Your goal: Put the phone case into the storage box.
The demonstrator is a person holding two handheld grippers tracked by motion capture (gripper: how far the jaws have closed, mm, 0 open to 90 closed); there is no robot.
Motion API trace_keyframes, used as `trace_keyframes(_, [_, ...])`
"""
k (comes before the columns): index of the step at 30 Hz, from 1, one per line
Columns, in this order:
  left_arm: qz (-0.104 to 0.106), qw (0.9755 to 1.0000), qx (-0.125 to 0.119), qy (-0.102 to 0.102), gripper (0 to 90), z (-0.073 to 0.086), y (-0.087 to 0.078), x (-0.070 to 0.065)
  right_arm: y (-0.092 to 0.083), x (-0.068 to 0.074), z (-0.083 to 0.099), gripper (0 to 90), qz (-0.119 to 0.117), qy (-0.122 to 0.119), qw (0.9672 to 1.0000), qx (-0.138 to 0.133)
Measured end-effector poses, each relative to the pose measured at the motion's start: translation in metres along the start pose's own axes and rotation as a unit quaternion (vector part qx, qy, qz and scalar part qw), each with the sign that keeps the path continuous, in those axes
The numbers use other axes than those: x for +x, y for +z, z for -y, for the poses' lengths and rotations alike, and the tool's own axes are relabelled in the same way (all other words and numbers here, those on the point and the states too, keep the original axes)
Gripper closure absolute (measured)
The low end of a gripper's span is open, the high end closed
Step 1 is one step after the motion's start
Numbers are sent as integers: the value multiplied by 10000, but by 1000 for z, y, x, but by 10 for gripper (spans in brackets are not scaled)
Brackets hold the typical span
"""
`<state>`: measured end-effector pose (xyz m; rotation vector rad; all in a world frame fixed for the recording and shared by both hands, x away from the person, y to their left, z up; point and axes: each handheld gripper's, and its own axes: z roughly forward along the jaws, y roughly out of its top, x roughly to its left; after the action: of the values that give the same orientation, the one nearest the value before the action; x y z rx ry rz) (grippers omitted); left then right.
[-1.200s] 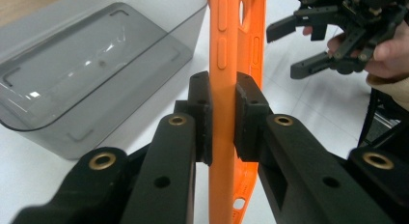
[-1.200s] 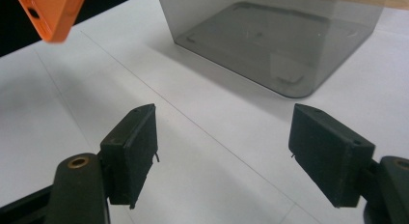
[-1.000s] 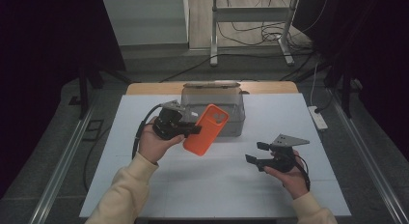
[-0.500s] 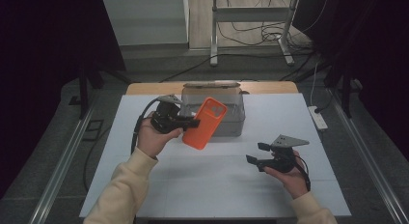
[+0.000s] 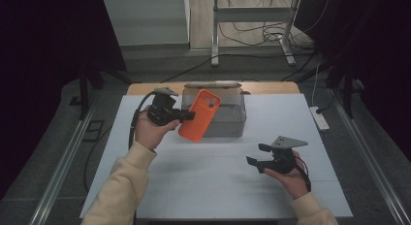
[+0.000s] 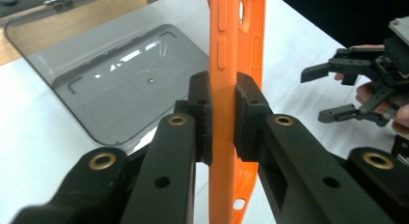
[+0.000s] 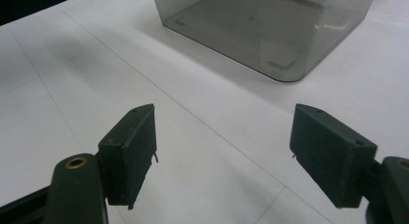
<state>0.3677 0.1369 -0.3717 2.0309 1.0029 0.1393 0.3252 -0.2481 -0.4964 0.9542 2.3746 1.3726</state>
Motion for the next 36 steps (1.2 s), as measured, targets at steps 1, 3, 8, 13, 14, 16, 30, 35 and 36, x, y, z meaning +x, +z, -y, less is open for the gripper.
trace_keyframes(1, [-11,10000,4,-17,800,-1,0,1,0,0,0,248,5,0,10000,4])
trace_keyframes(3, [-50,10000,19,-51,800,-2,1,3,0,0,0,247,14,1,10000,7])
trace_keyframes(8, [-191,9997,89,-104,800,-8,2,6,1,1,1,246,23,-9,10000,32])
trace_keyframes(13, [-331,9992,152,-144,800,-16,3,9,1,1,1,246,39,-33,10000,42])
trace_keyframes(14, [-347,9991,156,-165,800,-17,4,9,2,1,1,246,41,-43,10000,46])
trace_keyframes(16, [-384,9989,169,-190,800,-20,5,10,2,1,1,245,44,-50,10000,52])
trace_keyframes(30, [-641,9968,313,-356,799,-40,14,18,2,0,2,245,64,-69,9999,75])
trace_keyframes(35, [-663,9965,349,-378,799,-41,17,20,2,0,2,246,104,-34,9999,44])
trace_keyframes(36, [-670,9964,357,-381,799,-42,17,20,2,-1,2,246,107,-40,9999,49])
